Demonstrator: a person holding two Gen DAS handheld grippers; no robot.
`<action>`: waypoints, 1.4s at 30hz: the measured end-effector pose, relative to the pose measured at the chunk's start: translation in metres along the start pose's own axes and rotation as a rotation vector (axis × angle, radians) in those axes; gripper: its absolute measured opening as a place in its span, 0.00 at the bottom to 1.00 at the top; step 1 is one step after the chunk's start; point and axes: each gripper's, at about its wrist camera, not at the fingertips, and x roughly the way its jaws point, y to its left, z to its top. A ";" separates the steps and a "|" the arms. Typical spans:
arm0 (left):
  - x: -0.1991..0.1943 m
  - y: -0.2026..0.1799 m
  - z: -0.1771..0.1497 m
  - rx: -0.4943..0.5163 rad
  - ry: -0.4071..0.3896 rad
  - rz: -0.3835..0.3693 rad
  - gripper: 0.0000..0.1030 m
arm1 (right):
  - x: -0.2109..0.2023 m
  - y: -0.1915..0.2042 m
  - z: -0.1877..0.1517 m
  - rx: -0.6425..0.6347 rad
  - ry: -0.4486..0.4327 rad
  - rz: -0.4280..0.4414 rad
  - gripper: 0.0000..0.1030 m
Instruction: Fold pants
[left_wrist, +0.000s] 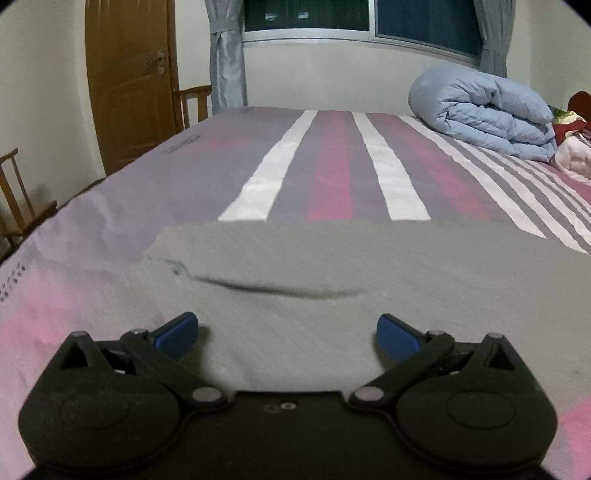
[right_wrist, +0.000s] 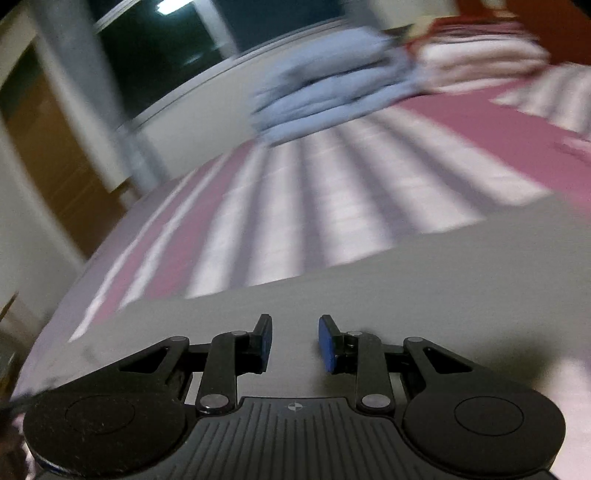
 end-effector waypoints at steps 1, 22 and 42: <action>0.000 -0.003 -0.003 -0.001 0.008 -0.007 0.94 | -0.008 -0.017 0.003 0.025 -0.015 -0.030 0.28; -0.033 0.041 -0.011 -0.120 -0.060 0.149 0.94 | -0.084 -0.173 0.011 0.363 -0.147 -0.156 0.41; -0.003 0.111 0.003 -0.435 0.023 0.082 0.43 | -0.079 -0.172 -0.006 0.363 -0.121 -0.184 0.52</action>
